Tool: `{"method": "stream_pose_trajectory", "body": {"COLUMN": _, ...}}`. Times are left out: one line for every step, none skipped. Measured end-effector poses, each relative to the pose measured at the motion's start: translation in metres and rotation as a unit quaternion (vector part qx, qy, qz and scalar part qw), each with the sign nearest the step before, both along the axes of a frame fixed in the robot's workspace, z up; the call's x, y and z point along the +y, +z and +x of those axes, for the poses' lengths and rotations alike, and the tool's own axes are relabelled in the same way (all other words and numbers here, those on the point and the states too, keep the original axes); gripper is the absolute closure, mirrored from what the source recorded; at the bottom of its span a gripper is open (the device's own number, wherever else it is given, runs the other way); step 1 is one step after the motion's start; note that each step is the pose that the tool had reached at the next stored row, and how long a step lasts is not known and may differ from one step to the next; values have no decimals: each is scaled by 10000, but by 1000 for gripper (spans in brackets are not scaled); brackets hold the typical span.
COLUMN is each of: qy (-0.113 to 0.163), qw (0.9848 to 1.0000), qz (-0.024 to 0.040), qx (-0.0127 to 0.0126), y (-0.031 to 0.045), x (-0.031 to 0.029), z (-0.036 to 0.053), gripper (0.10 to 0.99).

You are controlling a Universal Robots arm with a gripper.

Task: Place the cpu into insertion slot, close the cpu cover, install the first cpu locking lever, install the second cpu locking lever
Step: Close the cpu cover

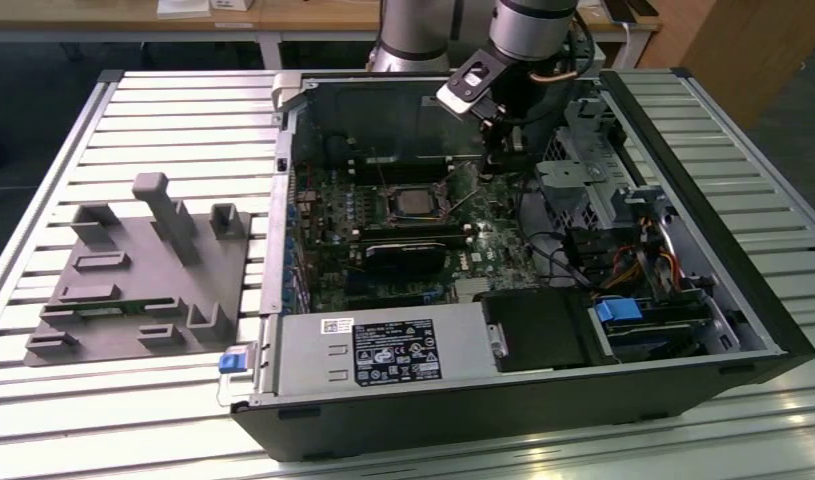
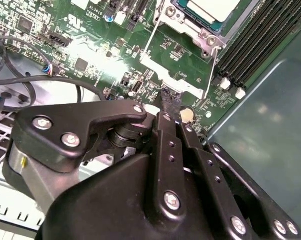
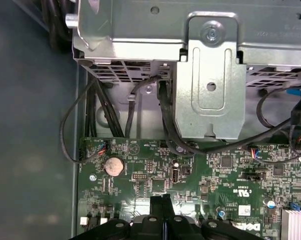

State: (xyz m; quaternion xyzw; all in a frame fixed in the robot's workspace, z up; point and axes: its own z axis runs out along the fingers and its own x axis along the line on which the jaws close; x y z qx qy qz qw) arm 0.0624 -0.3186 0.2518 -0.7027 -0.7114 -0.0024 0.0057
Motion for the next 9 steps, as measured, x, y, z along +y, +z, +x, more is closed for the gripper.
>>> {"method": "stream_pose_trajectory", "body": {"qy": 1, "qw": 10000, "qz": 1, "qx": 2, "y": -11, "x": 3, "z": 1, "gripper": 980}}
{"method": "stream_pose_trajectory", "body": {"qy": 1, "qw": 10000, "qz": 0, "qx": 4, "y": -22, "x": 5, "z": 2, "gripper": 980}}
{"method": "stream_pose_trajectory", "body": {"qy": 1, "qw": 10000, "qz": 0, "qx": 5, "y": -32, "x": 7, "z": 2, "gripper": 980}}
{"method": "stream_pose_trajectory", "body": {"qy": 1, "qw": 10000, "qz": 0, "qx": 6, "y": -40, "x": 8, "z": 2, "gripper": 980}}
{"method": "stream_pose_trajectory", "body": {"qy": 1, "qw": 10000, "qz": 0, "qx": 6, "y": -45, "x": 8, "z": 2, "gripper": 980}}
{"method": "stream_pose_trajectory", "body": {"qy": 1, "qw": 10000, "qz": 0, "qx": 6, "y": -50, "x": 8, "z": 2, "gripper": 980}}
{"method": "stream_pose_trajectory", "body": {"qy": 1, "qw": 10000, "qz": -1, "qx": 6, "y": -51, "x": 8, "z": 2, "gripper": 980}}
{"method": "stream_pose_trajectory", "body": {"qy": 1, "qw": 10000, "qz": -1, "qx": 6, "y": -52, "x": 8, "z": 0, "gripper": 980}}
{"method": "stream_pose_trajectory", "body": {"qy": 1, "qw": 10000, "qz": -1, "qx": 6, "y": -54, "x": 8, "z": -4, "gripper": 980}}
